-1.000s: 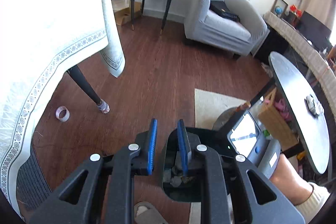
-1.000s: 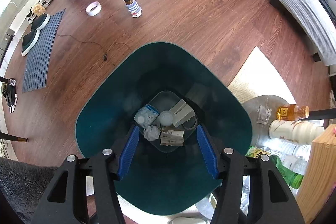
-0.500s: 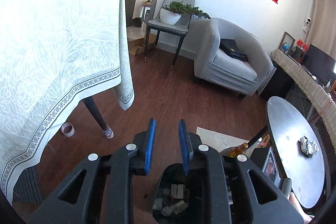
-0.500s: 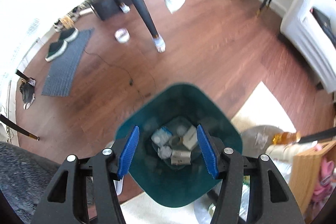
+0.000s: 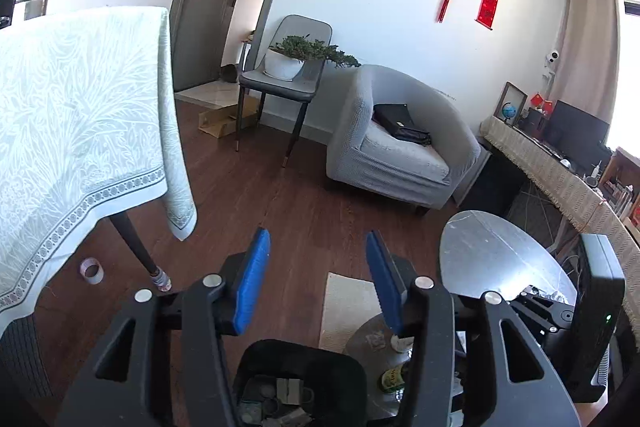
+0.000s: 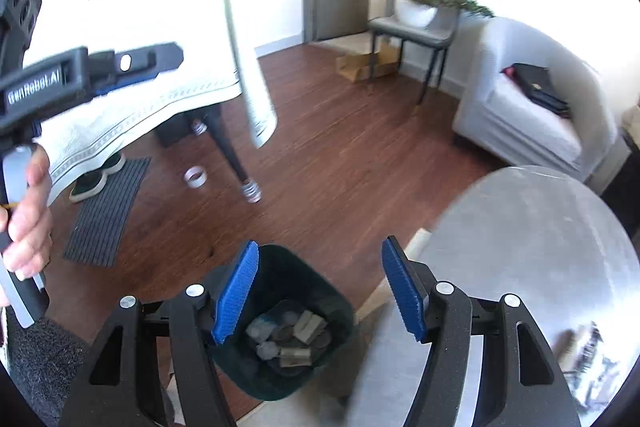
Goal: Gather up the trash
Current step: 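Move both grippers back over the table toward the black packet and foil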
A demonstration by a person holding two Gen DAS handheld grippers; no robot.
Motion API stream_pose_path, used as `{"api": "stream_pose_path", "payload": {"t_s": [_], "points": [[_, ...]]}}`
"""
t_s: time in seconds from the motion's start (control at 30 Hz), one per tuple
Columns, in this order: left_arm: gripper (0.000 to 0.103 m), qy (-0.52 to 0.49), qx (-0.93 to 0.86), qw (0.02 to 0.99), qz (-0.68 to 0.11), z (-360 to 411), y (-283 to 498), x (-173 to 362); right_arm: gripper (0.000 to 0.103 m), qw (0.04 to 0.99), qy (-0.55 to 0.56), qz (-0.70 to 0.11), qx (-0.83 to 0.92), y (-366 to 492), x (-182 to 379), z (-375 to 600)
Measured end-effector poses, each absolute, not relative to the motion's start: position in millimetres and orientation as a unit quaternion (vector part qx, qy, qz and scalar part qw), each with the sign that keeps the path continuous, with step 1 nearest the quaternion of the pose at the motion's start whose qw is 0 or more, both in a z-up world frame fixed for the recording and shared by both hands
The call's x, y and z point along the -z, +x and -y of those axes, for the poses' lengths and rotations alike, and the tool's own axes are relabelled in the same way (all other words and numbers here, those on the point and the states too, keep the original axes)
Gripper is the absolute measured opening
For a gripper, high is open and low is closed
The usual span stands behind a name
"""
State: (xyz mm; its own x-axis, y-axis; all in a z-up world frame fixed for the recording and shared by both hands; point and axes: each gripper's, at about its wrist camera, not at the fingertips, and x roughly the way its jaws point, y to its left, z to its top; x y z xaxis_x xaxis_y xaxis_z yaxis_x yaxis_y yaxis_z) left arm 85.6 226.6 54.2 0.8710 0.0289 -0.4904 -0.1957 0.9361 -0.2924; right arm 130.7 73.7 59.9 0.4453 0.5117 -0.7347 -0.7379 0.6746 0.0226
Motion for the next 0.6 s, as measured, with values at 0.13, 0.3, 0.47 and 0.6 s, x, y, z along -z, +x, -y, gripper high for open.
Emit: {"api": "stream_pose_path", "payload": {"t_s": [0.13,0.3,0.47,0.6], "points": [[0.067,-0.161,-0.026,0.955,-0.248,-187.6,95.8,-56.8,0.067,0.86,-0.142,-0.357,-0.334,141.4,-71.6,-22.8],[0.086,-0.122,0.007,0.965,-0.233,-129.1,108.2,-56.9,0.069,0.886,-0.118,-0.355,-0.273,159.6,-76.4,49.1],[0.088,-0.074,0.033,0.964,-0.254,-79.0,123.7,-41.6,0.069,0.9,-0.087,-0.366,-0.22,173.1,-73.8,113.1],[0.091,-0.062,0.057,0.962,-0.258,-51.5,128.0,-37.9,0.076,0.908,-0.064,-0.37,-0.187,178.6,-72.2,148.3]]}}
